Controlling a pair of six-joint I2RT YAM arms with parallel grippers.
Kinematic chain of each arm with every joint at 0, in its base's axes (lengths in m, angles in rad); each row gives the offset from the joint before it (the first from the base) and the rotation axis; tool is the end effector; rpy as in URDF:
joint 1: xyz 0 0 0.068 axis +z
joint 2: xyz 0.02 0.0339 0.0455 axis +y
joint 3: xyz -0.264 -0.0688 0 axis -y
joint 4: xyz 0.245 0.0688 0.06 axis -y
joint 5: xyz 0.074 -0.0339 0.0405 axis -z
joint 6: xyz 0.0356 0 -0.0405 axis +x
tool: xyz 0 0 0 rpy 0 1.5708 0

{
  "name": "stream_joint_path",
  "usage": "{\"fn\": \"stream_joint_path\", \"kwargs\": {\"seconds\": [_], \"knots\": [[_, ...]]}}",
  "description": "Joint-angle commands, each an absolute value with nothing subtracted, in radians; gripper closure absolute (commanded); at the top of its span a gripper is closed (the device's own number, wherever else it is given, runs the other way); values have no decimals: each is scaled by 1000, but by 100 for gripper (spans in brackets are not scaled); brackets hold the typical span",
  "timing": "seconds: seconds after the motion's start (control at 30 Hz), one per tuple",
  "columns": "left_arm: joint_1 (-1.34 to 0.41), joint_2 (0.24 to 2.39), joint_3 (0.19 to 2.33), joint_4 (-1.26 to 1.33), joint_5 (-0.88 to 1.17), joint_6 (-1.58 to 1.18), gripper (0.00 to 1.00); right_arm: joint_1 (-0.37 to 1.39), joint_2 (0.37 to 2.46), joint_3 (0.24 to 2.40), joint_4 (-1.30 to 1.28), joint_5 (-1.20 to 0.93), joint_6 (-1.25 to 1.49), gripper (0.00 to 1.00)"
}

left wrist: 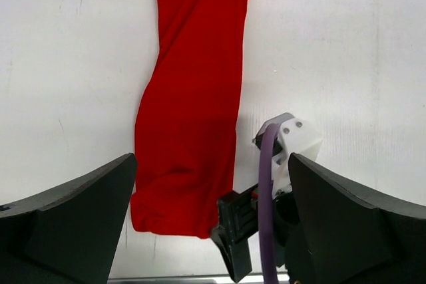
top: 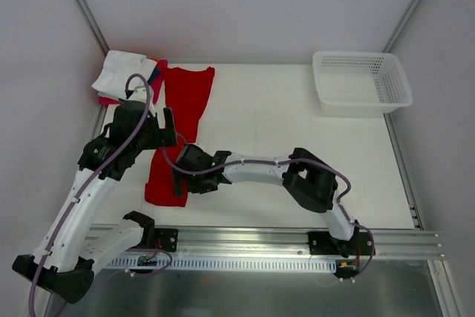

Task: Fold and stack the t-shirts
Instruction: Rotate the tshirt 90 degrees

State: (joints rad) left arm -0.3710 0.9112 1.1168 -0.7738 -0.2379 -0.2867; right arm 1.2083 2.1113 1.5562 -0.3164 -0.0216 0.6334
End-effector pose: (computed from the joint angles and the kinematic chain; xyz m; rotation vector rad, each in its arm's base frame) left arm 0.1683 -0.0565 0.3724 -0.0494 2.1235 -0.1354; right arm 0.1646 0.4362 0.1779 -0.7547 2.5165 0.7798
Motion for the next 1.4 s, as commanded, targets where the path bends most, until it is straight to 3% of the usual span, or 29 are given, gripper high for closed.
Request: {"fn": "stream_joint_path", "kwargs": {"seconds": [0.0,0.33,0.6,1.37], "knots": [[-362,876,1161,-859,-238,-340,1,1244,2043,1551,-304,-6,672,0],[-360,637,1160,-871,-262,-342,1,1266,2146,1673,-298,37,684,0],[-361,606,1124,-870,-227,-325,1,1253,2192,1778,-347,54,670,0],[-361,588,1049,-825,-204,-299,1,1258,2161,1644,-377,114,723,0]]}}
